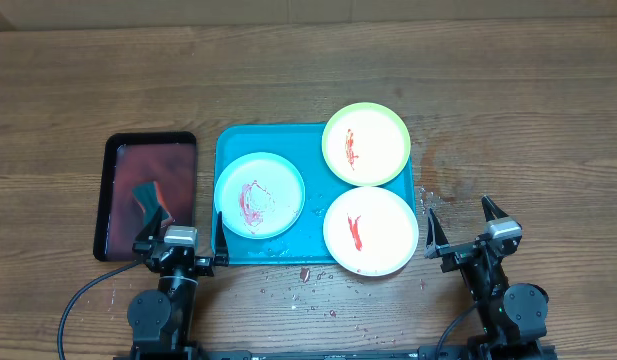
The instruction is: Clean dirty plates on tray and stack at the side
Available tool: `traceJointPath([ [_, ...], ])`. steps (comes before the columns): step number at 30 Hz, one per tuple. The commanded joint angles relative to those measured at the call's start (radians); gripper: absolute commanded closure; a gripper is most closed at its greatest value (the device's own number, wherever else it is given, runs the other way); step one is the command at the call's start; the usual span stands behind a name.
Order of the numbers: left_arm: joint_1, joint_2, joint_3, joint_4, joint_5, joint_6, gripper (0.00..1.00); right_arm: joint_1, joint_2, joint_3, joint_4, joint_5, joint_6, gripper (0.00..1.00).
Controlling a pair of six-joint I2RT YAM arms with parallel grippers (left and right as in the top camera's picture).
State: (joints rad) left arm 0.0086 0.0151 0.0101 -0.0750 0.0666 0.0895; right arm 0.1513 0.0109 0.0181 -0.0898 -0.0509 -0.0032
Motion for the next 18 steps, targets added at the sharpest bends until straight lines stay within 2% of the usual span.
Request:
traceJointPath([
  [1,0.003,-0.01,-0.005,0.001,-0.011,0.023,0.0,-0.003,-0.008,-0.01,0.008,0.005,0.003,0.0],
  [11,0.003,-0.01,-0.005,0.001,-0.01,0.023,0.0,-0.003,-0.008,-0.01,0.046,0.005,0.003,0.0],
  [18,0.003,-0.01,-0.005,0.011,0.074,0.007,0.01,-0.003,-0.008,-0.01,0.092,0.005,0.003,0.0],
])
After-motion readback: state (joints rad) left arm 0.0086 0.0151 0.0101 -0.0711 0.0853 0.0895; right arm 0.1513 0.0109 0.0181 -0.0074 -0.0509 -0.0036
